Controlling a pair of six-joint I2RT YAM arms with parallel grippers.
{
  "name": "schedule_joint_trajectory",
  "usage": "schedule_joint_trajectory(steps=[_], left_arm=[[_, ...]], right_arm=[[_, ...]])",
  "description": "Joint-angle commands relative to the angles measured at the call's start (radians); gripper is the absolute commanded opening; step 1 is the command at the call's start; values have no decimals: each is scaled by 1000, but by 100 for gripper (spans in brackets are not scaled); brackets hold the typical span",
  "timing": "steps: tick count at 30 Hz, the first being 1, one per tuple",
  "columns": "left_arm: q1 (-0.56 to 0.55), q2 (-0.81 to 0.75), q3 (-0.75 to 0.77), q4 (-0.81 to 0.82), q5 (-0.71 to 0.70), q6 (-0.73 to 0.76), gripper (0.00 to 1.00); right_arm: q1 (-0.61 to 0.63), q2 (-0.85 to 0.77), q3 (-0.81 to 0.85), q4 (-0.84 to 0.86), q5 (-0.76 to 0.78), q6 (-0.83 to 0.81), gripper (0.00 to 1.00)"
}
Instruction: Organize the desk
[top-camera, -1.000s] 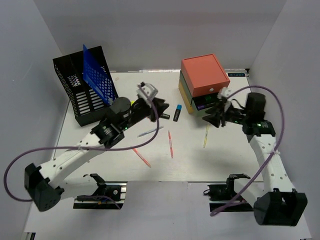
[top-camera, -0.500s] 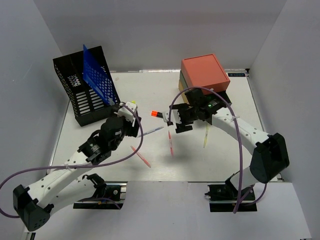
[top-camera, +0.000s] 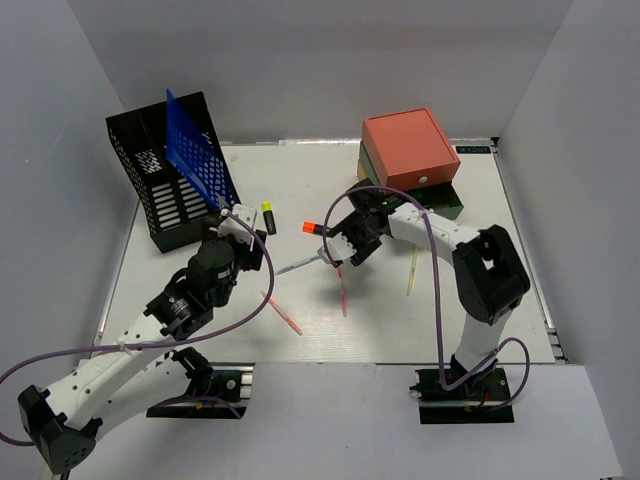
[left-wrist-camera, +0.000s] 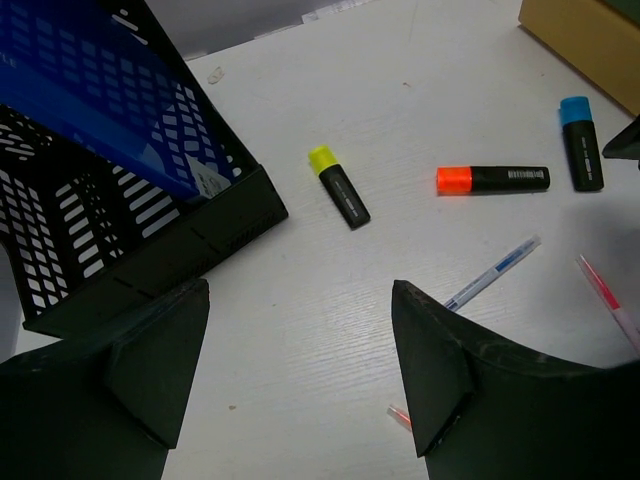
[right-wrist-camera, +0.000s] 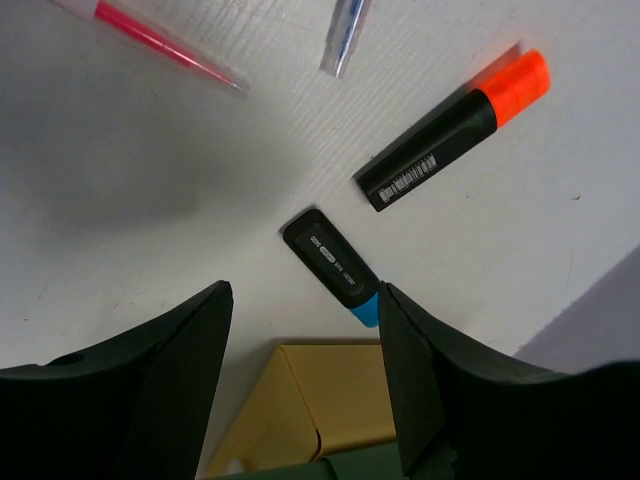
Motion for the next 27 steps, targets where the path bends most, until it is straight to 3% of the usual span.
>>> schedule_joint_trajectory(steps=[1,18,27], left_arm=[[1,-27,-9,21,-33,12,83],[1,-21,-21,33,-32,23,83],[1,-18,-24,33,-33,27,83]], right_arm=[[10,32,50,30,49,-74,65],[5,230,170,55,178,-180,65],[1,316,256,-97,178,-287,64]])
